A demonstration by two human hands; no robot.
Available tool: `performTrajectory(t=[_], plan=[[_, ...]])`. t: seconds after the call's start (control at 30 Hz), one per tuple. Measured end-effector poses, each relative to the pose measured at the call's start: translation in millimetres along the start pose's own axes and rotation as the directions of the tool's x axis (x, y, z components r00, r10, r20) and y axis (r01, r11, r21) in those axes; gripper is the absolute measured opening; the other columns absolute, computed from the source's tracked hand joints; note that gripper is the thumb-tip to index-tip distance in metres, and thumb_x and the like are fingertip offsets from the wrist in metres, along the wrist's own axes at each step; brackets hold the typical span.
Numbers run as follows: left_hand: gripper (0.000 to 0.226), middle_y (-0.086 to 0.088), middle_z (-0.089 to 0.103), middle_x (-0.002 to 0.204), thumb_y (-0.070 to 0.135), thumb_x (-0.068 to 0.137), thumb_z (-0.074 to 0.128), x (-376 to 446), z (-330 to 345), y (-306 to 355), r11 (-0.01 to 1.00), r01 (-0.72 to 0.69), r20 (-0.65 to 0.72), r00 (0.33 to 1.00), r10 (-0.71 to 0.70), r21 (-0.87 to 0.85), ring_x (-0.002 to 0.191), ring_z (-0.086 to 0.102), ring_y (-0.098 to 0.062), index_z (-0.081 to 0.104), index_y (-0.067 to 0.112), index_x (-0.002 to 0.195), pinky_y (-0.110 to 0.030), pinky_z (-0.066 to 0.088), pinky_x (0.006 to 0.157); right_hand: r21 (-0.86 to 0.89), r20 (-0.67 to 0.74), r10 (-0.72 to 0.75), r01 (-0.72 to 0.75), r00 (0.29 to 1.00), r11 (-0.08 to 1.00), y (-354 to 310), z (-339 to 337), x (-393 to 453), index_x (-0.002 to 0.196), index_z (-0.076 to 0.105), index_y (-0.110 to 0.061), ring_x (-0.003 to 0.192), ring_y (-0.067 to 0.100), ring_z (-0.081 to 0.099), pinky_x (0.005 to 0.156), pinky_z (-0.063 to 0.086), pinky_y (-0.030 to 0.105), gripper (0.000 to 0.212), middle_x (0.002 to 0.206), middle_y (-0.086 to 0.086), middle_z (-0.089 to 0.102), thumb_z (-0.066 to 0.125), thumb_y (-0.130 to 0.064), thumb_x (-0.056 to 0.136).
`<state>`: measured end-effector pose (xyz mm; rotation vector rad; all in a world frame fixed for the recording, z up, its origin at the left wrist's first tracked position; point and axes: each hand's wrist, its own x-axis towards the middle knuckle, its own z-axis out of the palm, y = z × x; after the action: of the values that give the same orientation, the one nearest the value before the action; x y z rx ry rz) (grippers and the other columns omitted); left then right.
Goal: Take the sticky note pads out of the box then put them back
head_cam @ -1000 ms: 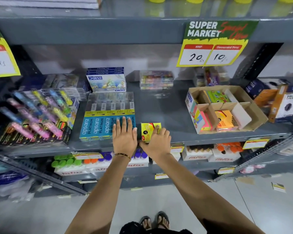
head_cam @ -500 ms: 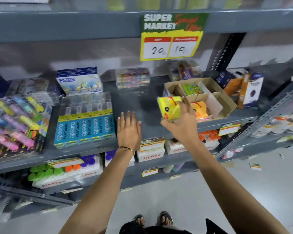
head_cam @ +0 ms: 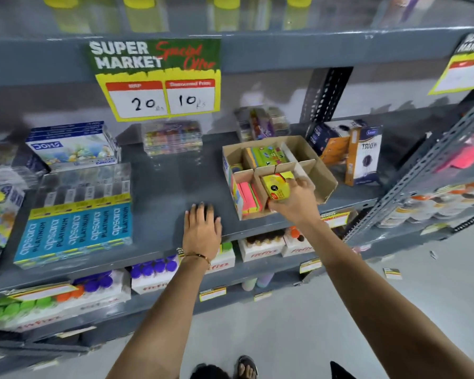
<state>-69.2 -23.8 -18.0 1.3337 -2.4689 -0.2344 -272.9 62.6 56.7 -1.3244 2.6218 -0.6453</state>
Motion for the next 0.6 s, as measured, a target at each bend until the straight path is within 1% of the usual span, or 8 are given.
performTrajectory(t=[0.13, 0.27, 0.33, 0.37, 0.43, 0.5, 0.53, 0.6], plan=[[0.037, -0.024, 0.050, 0.131, 0.022, 0.094, 0.045, 0.8, -0.2, -1.6, 0.999, -0.013, 0.032, 0.999, 0.012, 0.042, 0.125, 0.040, -0.040, 0.049, 0.002, 0.125, -0.051, 0.028, 0.108, -0.065, 0.015, -0.021, 0.021, 1.000, 0.998, 2.5, 7.5, 3.7, 0.123, 0.054, -0.010, 0.128, 0.033, 0.040, 0.107, 0.037, 0.042, 0.067, 0.134, 0.015, 0.054, 0.068, -0.047, 0.069], [0.040, -0.018, 0.044, 0.138, 0.026, 0.097, 0.039, 1.4, -3.5, -1.4, 0.998, -0.011, 0.048, 0.999, 0.009, 0.055, 0.132, 0.031, -0.036, 0.043, 0.006, 0.131, -0.049, 0.017, 0.113, -0.106, 0.073, -0.029, 0.037, 0.997, 0.994, 4.6, 6.9, 3.2, 0.129, 0.047, -0.004, 0.134, 0.038, 0.033, 0.110, 0.032, 0.043, 0.067, 0.145, 0.021, 0.040, 0.061, -0.049, 0.080], [0.038, -0.017, 0.045, 0.137, 0.024, 0.096, 0.041, 1.0, -9.9, 3.4, 0.999, 0.029, 0.001, 1.000, -0.029, 0.017, 0.133, 0.029, -0.035, 0.044, 0.007, 0.130, -0.051, 0.010, 0.113, -0.103, 0.106, -0.040, 0.051, 0.994, 0.993, 3.3, 1.0, 0.8, 0.134, 0.043, -0.003, 0.141, 0.036, 0.024, 0.115, 0.027, 0.045, 0.066, 0.151, 0.023, 0.030, 0.052, -0.049, 0.089], [0.037, -0.017, 0.048, 0.135, 0.022, 0.096, 0.043, -0.2, -14.2, 8.3, 0.999, 0.052, -0.051, 0.997, -0.053, -0.017, 0.133, 0.030, -0.036, 0.047, 0.006, 0.128, -0.052, 0.009, 0.113, -0.088, 0.094, -0.058, 0.066, 0.994, 0.994, 2.7, -3.4, -0.4, 0.136, 0.042, -0.003, 0.142, 0.035, 0.024, 0.115, 0.028, 0.045, 0.062, 0.152, 0.023, 0.029, 0.047, -0.047, 0.093], [0.033, -0.017, 0.055, 0.128, 0.019, 0.093, 0.049, -1.5, -24.4, 25.9, 0.995, 0.038, -0.202, 0.978, -0.057, -0.095, 0.129, 0.037, -0.037, 0.052, 0.005, 0.123, -0.056, 0.013, 0.112, -0.061, -0.030, -0.134, 0.132, 0.990, 0.989, 5.3, -16.2, -2.5, 0.135, 0.044, -0.003, 0.134, 0.036, 0.037, 0.108, 0.039, 0.045, 0.048, 0.146, 0.022, 0.039, 0.045, -0.032, 0.097], [0.034, -0.013, 0.060, 0.123, 0.024, 0.090, 0.055, 1.7, -32.9, 50.0, 0.993, -0.063, -0.313, 0.949, 0.027, -0.104, 0.126, 0.042, -0.035, 0.055, 0.008, 0.119, -0.059, 0.012, 0.110, -0.116, -0.107, -0.221, 0.209, 0.969, 0.971, 12.0, -30.7, -1.9, 0.133, 0.046, -0.003, 0.121, 0.037, 0.049, 0.096, 0.047, 0.043, 0.042, 0.135, 0.022, 0.051, 0.049, -0.010, 0.092], [0.036, -0.009, 0.061, 0.122, 0.031, 0.088, 0.058, 4.9, -37.0, 63.7, 0.989, -0.123, -0.325, 0.941, 0.091, -0.079, 0.126, 0.042, -0.033, 0.056, 0.011, 0.118, -0.060, 0.006, 0.109, -0.152, -0.075, -0.252, 0.239, 0.965, 0.959, 15.8, -36.8, -1.0, 0.134, 0.045, -0.004, 0.120, 0.037, 0.050, 0.095, 0.046, 0.042, 0.047, 0.133, 0.021, 0.052, 0.050, -0.001, 0.087], [0.045, -0.002, 0.064, 0.118, 0.043, 0.080, 0.063, 14.0, -42.7, 91.1, 0.969, -0.246, -0.256, 0.936, 0.241, 0.013, 0.126, 0.042, -0.030, 0.056, 0.017, 0.116, -0.061, -0.003, 0.106, -0.226, 0.072, -0.278, 0.288, 0.958, 0.931, 22.1, -40.7, 0.9, 0.137, 0.042, -0.005, 0.126, 0.036, 0.044, 0.101, 0.042, 0.042, 0.058, 0.140, 0.018, 0.046, 0.053, 0.009, 0.082]])
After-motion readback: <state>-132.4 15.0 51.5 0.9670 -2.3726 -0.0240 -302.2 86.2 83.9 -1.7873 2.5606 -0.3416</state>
